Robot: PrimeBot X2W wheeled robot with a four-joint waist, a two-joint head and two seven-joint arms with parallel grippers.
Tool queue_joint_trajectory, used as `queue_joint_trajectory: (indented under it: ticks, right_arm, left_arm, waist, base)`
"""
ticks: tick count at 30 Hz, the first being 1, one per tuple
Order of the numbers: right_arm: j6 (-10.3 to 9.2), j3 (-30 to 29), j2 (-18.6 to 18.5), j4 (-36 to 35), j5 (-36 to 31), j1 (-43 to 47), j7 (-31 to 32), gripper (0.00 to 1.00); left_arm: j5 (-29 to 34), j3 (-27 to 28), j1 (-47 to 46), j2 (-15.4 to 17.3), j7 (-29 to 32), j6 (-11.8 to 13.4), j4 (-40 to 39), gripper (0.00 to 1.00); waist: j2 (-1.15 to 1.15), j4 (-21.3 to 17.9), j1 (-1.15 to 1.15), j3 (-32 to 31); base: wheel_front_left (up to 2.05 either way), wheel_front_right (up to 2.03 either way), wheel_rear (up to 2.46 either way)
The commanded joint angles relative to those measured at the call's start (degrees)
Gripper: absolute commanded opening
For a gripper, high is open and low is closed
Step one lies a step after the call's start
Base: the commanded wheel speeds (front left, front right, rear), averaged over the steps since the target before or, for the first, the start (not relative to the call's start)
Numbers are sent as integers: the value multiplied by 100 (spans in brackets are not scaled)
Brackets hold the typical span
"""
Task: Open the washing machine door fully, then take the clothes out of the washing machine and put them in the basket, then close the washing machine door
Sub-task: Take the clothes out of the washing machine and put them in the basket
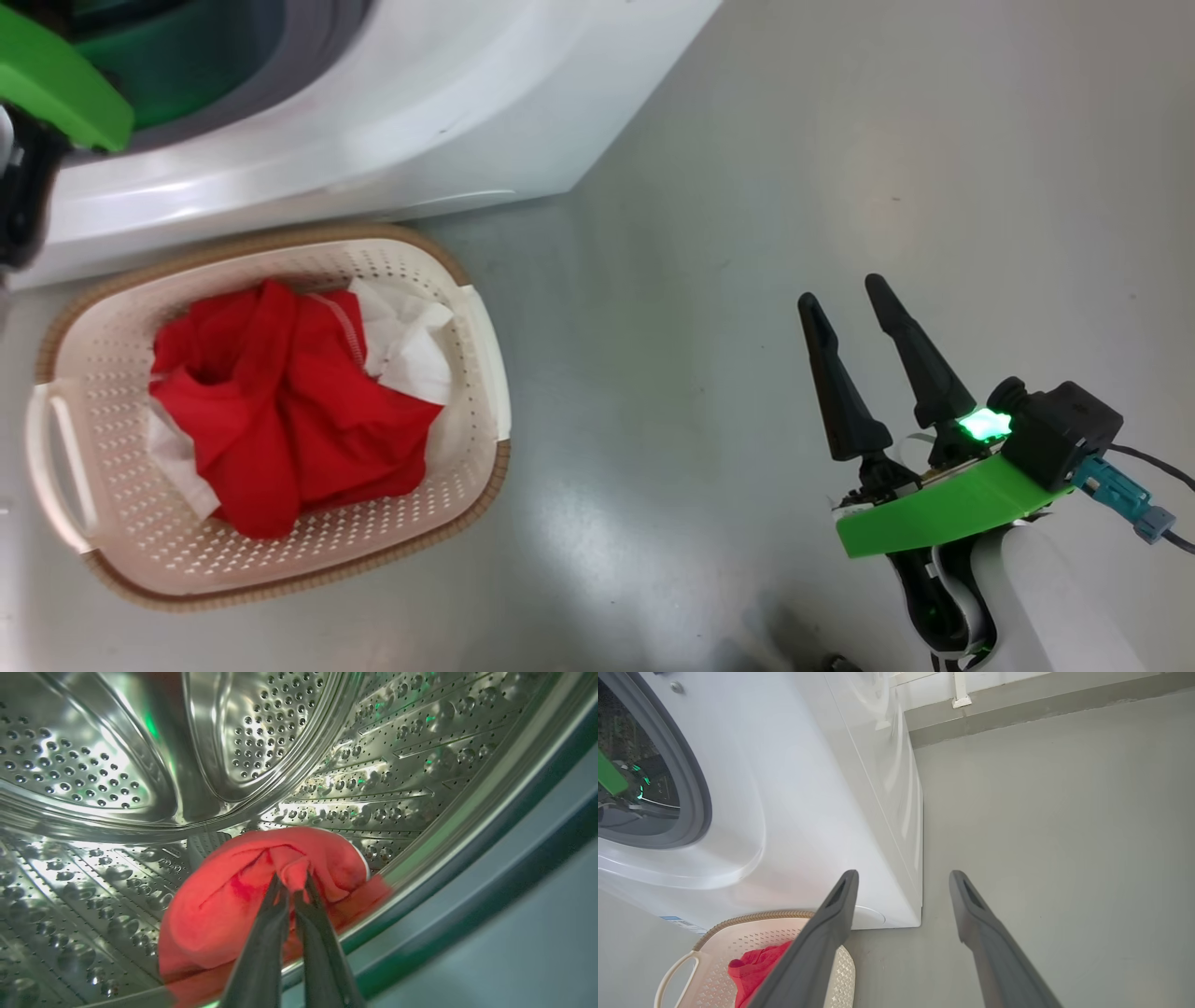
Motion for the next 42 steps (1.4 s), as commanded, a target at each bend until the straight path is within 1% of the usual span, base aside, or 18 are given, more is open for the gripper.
queue_joint_trajectory:
  ticks: [1, 2, 3, 4, 5, 10, 11, 12, 21, 33, 42]
  right_arm:
    - [28, 86, 2, -108, -42, 32, -37, 100]
    - [28, 53, 2, -101, -77, 42, -37, 100]
    - [28, 53, 2, -101, -77, 42, -37, 100]
    - [28, 34, 2, -94, -111, 52, -37, 100]
    - [28, 34, 2, -94, -111, 52, -37, 100]
    - [28, -22, 2, -57, -187, 85, -37, 100]
    - [28, -39, 2, -46, -214, 99, -37, 100]
    - [28, -39, 2, -46, -214, 99, -37, 100]
    - [28, -138, 2, 5, -310, 190, -37, 100]
    - [28, -346, 2, 72, -468, 357, -37, 100]
    - [28, -462, 2, 114, -573, 503, -37, 100]
  left_arm:
    - [50, 254, 79, 185, -28, -32, -131, 0]
    - [117, 515, 259, 137, -28, -32, -229, 0]
    - [117, 515, 259, 137, -28, -32, -229, 0]
    - [201, 774, 450, 90, -28, -32, -329, 0]
    - [201, 774, 450, 90, -28, -32, -329, 0]
    - [473, 1383, 974, -28, -28, -32, -617, 0]
    - [607, 1575, 1186, -60, -28, -32, -720, 0]
    - [607, 1575, 1186, -60, -28, -32, -720, 0]
    - [1117, 2417, 2020, -278, -28, -32, -1211, 0]
    - [1741, 3442, 3226, -717, -28, -32, -2174, 0]
    - [2091, 3926, 4047, -1042, -28, -32, -3011, 0]
  waist:
    - [0, 72, 0, -62]
    - [0, 144, 0, -112]
    - [0, 144, 0, -112]
    - [0, 202, 0, -161]
    - [0, 202, 0, -161]
    - [0, 319, 0, -300]
    - [0, 355, 0, -347]
    - [0, 355, 0, -347]
    - [0, 517, 0, -579]
    - [0, 791, 0, -1038]
    - [0, 1010, 0, -1385]
  base:
    - [0, 0, 0]
    - [0, 0, 0]
    - [0, 0, 0]
    - [0, 0, 0]
    - [0, 0, 0]
    - [0, 0, 0]
    - [0, 0, 0]
    - [0, 0, 0]
    - [0, 0, 0]
    - [0, 0, 0]
    - [0, 0, 0]
